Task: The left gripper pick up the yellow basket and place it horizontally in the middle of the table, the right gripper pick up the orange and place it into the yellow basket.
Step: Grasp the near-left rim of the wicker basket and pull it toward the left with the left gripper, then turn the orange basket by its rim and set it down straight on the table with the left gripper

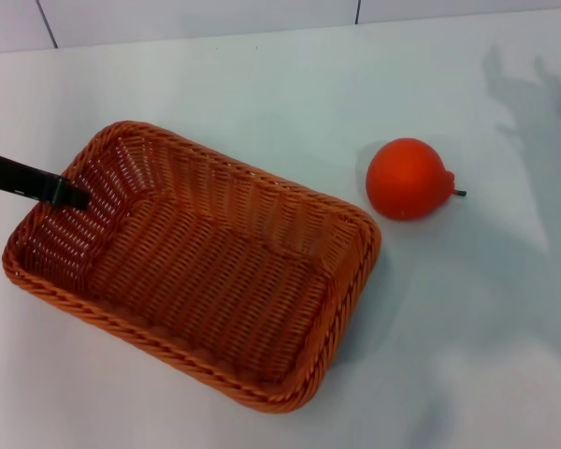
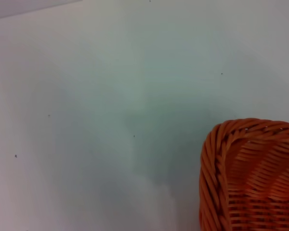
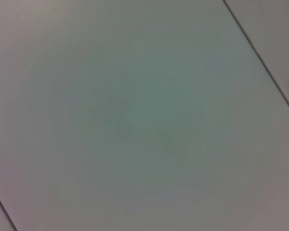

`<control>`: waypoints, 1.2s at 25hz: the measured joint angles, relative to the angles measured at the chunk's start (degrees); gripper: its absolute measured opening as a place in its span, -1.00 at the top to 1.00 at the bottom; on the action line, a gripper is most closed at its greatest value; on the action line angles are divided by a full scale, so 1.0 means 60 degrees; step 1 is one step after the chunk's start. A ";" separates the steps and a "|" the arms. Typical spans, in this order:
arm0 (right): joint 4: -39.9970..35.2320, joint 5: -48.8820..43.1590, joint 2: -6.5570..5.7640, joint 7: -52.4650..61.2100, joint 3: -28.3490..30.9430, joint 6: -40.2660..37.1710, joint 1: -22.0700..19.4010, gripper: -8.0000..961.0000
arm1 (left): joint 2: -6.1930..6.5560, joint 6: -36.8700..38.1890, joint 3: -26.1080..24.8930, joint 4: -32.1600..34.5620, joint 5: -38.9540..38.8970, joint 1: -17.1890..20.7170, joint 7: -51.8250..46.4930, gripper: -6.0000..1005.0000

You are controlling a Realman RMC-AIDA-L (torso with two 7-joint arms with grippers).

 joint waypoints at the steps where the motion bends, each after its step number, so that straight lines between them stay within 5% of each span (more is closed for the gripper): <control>1: 0.0001 0.0000 0.0001 0.0000 0.0003 0.0000 0.0007 -0.41 | -0.0001 0.0001 -0.0004 0.0002 -0.0005 0.0000 -0.0002 0.44; 5: 0.0001 0.0000 -0.0002 0.0000 0.0005 0.0000 0.0021 -0.41 | -0.0013 0.0049 -0.0230 0.0182 -0.0265 0.0060 -0.0012 0.65; 15: -0.0014 0.0000 -0.0015 0.0000 0.0017 0.0000 0.0032 -0.41 | 0.0181 0.0793 -0.2230 0.0491 -0.3253 0.0581 -0.0019 0.65; 23: -0.0065 0.0001 -0.0015 0.0000 0.0018 0.0101 0.0070 -0.41 | -0.0118 0.0252 -0.3327 0.0347 -0.4329 0.1317 -0.0145 0.65; 30: -0.0098 0.0000 -0.0015 0.0000 0.0017 0.0265 0.0148 -0.41 | -0.0131 -0.0668 -0.3283 -0.0558 -0.5247 0.2126 0.0003 0.65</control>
